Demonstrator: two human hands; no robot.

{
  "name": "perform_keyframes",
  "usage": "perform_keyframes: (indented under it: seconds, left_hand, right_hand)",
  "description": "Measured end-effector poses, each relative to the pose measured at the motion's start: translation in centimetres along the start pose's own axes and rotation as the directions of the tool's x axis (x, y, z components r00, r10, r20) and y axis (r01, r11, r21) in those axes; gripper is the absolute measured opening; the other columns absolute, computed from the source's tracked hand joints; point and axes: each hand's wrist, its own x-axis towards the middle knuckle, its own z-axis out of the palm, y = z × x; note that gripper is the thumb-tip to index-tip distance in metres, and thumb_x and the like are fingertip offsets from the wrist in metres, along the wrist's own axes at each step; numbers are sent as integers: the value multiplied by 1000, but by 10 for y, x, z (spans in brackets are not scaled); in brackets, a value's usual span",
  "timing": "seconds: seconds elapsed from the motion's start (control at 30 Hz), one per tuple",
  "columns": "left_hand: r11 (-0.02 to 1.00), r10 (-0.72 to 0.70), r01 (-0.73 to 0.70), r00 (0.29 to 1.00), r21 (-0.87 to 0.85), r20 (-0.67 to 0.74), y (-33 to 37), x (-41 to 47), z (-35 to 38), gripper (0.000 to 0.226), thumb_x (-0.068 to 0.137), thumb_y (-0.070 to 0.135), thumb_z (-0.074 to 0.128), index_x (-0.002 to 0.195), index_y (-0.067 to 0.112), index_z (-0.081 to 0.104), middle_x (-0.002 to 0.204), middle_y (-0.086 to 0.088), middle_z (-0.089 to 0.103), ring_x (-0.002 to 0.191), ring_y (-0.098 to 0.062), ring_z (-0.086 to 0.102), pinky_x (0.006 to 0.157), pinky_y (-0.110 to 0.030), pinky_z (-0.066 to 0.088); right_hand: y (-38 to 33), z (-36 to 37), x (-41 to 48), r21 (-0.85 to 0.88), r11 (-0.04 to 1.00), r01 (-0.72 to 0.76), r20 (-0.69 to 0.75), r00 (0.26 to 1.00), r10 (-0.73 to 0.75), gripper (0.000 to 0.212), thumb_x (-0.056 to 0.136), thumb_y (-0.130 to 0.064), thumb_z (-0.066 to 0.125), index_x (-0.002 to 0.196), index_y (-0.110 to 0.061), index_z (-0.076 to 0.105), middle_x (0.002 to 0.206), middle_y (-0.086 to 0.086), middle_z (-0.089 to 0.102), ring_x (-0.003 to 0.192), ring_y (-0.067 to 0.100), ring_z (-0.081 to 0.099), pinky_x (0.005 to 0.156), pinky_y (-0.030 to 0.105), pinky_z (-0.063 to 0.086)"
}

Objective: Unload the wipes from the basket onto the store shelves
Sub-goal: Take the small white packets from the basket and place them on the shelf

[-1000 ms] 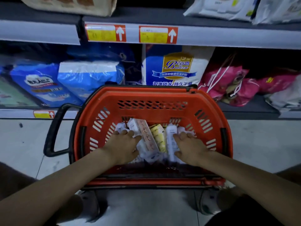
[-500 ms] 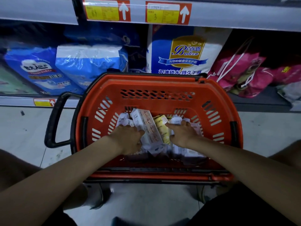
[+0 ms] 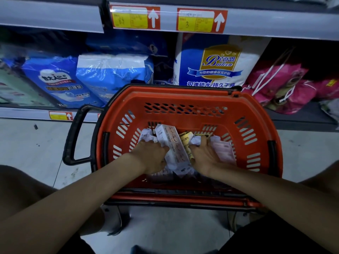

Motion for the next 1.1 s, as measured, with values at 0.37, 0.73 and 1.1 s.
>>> perform_keyframes:
  seconds: [0.37, 0.73, 1.1]
  left_hand:
    - [998, -43, 47, 991, 29, -124, -4, -4, -10, 57, 106, 47, 44, 157, 21, 37, 142, -9, 59, 130, -32, 57, 102, -44, 46]
    - [444, -260, -51, 948, -895, -183, -12, -9, -40, 31, 108, 45, 49, 124, 26, 68, 111, 2, 73, 106, -25, 71, 100, -49, 54]
    - [-72, -155, -259, 957, -963, -246, 16, -11, -51, 43, 87, 18, 82, 127, 19, 67, 121, -5, 76, 113, -23, 73, 106, -49, 54]
  right_hand:
    - [11, -25, -12, 466, 883, -59, -220, 959, 181, 43, 90, -2, 65, 122, -29, 74, 141, 8, 41, 105, 29, 63, 80, 33, 55]
    - [14, -128, -64, 946, 122, 300, -321, 915, 244, 57, 81, 13, 77, 112, -22, 45, 125, 8, 64, 96, 23, 76, 76, 35, 63]
    - [21, -146, -68, 933, -279, 229, -153, 951, 268, 74, 81, 22, 65, 141, -16, 44, 126, 9, 71, 112, 27, 72, 92, 45, 61]
